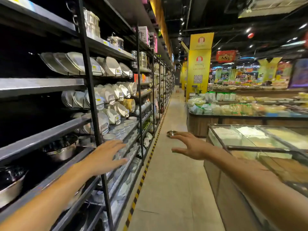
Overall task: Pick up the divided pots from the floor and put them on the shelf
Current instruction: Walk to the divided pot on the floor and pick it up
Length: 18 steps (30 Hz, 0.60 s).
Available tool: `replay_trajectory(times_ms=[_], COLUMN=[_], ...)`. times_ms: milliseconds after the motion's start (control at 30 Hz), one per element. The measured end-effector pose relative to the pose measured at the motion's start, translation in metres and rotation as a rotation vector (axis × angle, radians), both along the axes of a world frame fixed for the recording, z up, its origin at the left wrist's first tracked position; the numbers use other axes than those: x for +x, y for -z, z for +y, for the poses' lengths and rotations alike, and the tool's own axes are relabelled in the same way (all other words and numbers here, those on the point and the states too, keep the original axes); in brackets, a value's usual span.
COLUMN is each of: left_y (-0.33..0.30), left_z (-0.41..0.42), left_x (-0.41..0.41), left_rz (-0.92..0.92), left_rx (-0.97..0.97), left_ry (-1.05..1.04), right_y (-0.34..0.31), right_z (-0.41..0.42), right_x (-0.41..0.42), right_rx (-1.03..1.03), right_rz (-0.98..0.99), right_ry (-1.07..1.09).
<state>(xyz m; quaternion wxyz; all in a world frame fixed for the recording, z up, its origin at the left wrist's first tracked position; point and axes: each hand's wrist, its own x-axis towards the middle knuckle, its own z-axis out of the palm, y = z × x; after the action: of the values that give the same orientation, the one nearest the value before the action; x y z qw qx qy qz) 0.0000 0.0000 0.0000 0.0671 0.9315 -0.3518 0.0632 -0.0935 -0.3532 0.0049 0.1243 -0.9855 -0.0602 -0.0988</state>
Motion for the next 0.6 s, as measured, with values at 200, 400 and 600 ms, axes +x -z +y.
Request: replay_trajectory(times_ms=[200, 400, 600], left_y=[0.083, 0.133, 0.14], left_z=[-0.092, -0.198, -0.283], left_x=[0.074, 0.192, 0.315], left_rz=[0.15, 0.217, 0.206], left_rx=[0.079, 0.144, 0.154], left_ry=[0.093, 0.11, 0.12], right_y=[0.095, 0.157, 0.167], right_z=[-0.078, -0.198, -0.294], right_x=[0.039, 0.126, 0.232], right_rx=[0.079, 0.091, 0.113], right_rz=[0.139, 0.224, 0.241], right_ry=[0.216, 0.363, 0.389])
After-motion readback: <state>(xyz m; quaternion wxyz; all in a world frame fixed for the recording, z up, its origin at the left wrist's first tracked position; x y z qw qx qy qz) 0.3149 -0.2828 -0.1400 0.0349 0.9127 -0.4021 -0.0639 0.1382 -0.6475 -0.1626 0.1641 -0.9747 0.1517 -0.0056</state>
